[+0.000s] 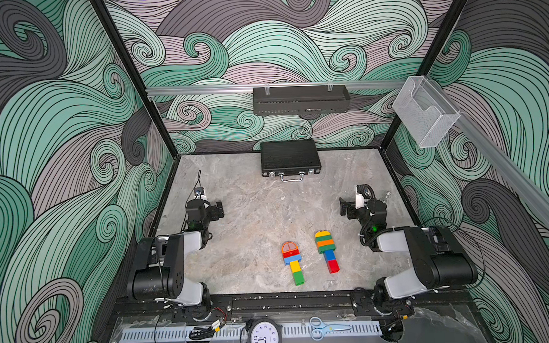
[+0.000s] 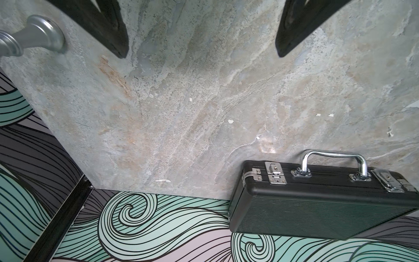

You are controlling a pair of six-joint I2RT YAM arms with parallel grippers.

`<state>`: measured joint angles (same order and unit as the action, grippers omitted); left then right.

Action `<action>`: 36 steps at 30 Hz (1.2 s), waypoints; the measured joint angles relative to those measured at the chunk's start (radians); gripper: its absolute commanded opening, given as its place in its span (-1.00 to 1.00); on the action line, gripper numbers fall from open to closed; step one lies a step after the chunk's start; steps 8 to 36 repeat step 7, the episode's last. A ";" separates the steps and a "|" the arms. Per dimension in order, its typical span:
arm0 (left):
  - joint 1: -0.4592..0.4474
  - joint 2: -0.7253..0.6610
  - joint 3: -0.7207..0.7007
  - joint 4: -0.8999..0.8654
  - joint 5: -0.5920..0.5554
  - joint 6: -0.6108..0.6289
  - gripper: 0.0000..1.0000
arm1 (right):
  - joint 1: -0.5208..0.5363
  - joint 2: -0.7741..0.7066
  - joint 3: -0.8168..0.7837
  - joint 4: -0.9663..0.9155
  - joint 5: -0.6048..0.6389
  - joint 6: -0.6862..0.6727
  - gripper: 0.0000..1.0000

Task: Assemble an ice cream with lego
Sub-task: Reset both arms

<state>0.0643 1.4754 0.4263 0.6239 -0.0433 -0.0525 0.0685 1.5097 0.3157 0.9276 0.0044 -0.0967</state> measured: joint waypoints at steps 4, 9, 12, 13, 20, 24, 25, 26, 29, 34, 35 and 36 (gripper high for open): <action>0.000 0.001 0.003 0.002 0.006 0.000 0.97 | 0.000 0.001 0.009 -0.008 0.018 0.001 0.99; 0.002 0.002 0.007 0.002 0.007 -0.001 0.97 | 0.000 0.001 0.017 -0.011 0.019 0.001 0.99; 0.002 0.002 0.007 0.002 0.007 -0.001 0.97 | 0.000 0.001 0.017 -0.011 0.019 0.001 0.99; 0.002 0.002 0.007 0.002 0.007 -0.001 0.97 | 0.000 0.001 0.017 -0.011 0.019 0.001 0.99; 0.002 0.002 0.007 0.002 0.007 -0.001 0.97 | 0.000 0.001 0.017 -0.011 0.019 0.001 0.99; 0.002 0.002 0.007 0.002 0.007 -0.001 0.97 | 0.000 0.001 0.017 -0.011 0.019 0.001 0.99; 0.002 0.002 0.007 0.002 0.007 -0.001 0.97 | 0.000 0.001 0.017 -0.011 0.019 0.001 0.99; 0.002 0.002 0.007 0.002 0.007 -0.001 0.97 | 0.000 0.001 0.017 -0.011 0.019 0.001 0.99; 0.002 0.002 0.007 0.002 0.007 -0.001 0.97 | 0.000 0.001 0.017 -0.011 0.019 0.001 0.99; 0.002 0.002 0.007 0.002 0.007 -0.001 0.97 | 0.000 0.001 0.017 -0.011 0.019 0.001 0.99; 0.002 0.002 0.007 0.002 0.007 -0.001 0.97 | 0.000 0.001 0.017 -0.011 0.019 0.001 0.99; 0.002 0.002 0.007 0.002 0.007 -0.001 0.97 | 0.000 0.001 0.017 -0.011 0.019 0.001 0.99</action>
